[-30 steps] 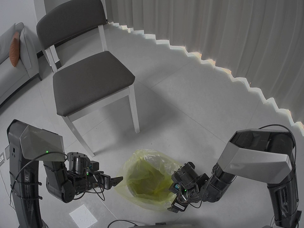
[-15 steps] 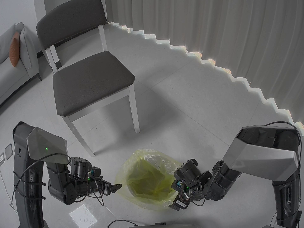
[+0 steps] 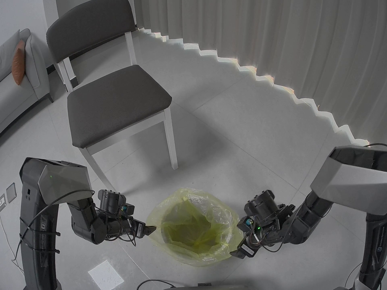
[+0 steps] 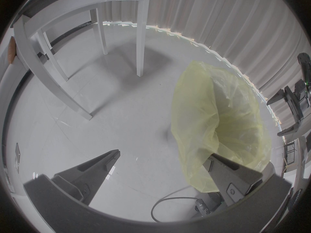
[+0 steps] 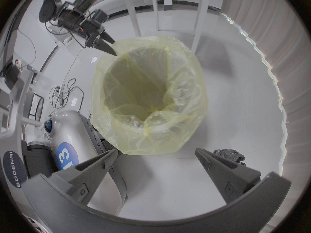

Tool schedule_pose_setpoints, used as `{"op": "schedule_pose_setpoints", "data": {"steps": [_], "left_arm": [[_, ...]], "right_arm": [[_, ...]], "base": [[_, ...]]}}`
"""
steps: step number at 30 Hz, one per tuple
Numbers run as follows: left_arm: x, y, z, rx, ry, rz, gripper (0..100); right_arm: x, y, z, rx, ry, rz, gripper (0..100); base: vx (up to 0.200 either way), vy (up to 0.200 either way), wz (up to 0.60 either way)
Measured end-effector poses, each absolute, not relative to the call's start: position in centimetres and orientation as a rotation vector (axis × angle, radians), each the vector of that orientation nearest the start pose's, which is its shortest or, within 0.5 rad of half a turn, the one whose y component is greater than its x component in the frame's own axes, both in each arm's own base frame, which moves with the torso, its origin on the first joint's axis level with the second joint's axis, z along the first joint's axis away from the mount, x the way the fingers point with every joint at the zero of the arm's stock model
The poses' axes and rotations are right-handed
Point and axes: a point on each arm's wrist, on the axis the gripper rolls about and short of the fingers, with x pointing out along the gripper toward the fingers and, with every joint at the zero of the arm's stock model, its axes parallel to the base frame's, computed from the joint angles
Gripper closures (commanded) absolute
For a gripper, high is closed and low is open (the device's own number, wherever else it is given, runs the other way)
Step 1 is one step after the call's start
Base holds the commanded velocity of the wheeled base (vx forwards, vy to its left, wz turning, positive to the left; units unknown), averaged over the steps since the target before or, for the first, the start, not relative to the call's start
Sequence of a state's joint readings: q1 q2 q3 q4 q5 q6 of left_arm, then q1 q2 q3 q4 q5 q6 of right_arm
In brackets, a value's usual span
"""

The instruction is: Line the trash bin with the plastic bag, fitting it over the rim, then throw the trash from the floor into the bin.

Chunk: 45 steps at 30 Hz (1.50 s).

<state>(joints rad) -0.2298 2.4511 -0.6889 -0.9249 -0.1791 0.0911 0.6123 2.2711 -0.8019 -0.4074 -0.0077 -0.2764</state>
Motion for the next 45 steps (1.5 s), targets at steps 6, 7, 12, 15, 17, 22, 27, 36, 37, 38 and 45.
{"op": "schedule_pose_setpoints", "data": {"steps": [6, 7, 12, 15, 17, 22, 27, 36, 37, 38, 45], "left_arm": [[33.0, -8.0, -6.8, 0.100, 0.814, -0.423, 0], [32.7, -8.0, -6.6, 0.097, 0.815, -0.426, 0], [31.3, -7.7, -5.6, 0.081, 0.798, -0.448, 0], [30.6, -7.5, -5.0, 0.072, 0.777, -0.456, 0], [30.2, -7.3, -4.6, 0.062, 0.762, -0.456, 0], [29.5, -6.9, -3.5, 0.026, 0.703, -0.444, 0], [28.8, -6.7, -3.0, 0.010, 0.666, -0.440, 0], [28.0, -6.5, -2.8, -0.019, 0.656, -0.428, 0], [27.9, -6.4, -2.8, -0.020, 0.656, -0.427, 0], [27.8, -6.4, -2.8, -0.022, 0.658, -0.427, 0], [27.4, -6.4, -2.9, -0.025, 0.668, -0.424, 0]], "right_arm": [[29.4, 15.2, -0.7, -0.486, 0.927, 0.579, 0], [29.9, 14.2, -0.4, -0.463, 0.919, 0.552, 0], [32.0, 11.0, 0.2, -0.392, 0.891, 0.460, 0], [33.8, 9.5, -0.1, -0.362, 0.876, 0.410, 0], [35.2, 8.6, -0.5, -0.343, 0.868, 0.377, 0], [38.1, 6.5, -2.3, -0.307, 0.871, 0.306, 0], [40.1, 4.8, -4.1, -0.287, 0.901, 0.261, 0], [44.1, 3.3, -4.4, -0.266, 0.889, 0.217, 0], [44.5, 3.2, -4.3, -0.265, 0.886, 0.215, 0], [45.0, 3.1, -4.2, -0.262, 0.884, 0.214, 0], [48.1, 3.0, -4.0, -0.256, 0.848, 0.206, 0]], "base": [[0.000, 0.000, 0.00], [0.000, 0.000, 0.00], [0.000, 0.000, 0.00], [0.000, 0.000, 0.00], [0.000, 0.000, 0.00], [0.000, 0.000, 0.00], [0.000, 0.000, 0.00], [0.000, 0.000, 0.00], [0.000, 0.000, 0.00], [0.000, 0.000, 0.00], [0.000, 0.000, 0.00]]}}
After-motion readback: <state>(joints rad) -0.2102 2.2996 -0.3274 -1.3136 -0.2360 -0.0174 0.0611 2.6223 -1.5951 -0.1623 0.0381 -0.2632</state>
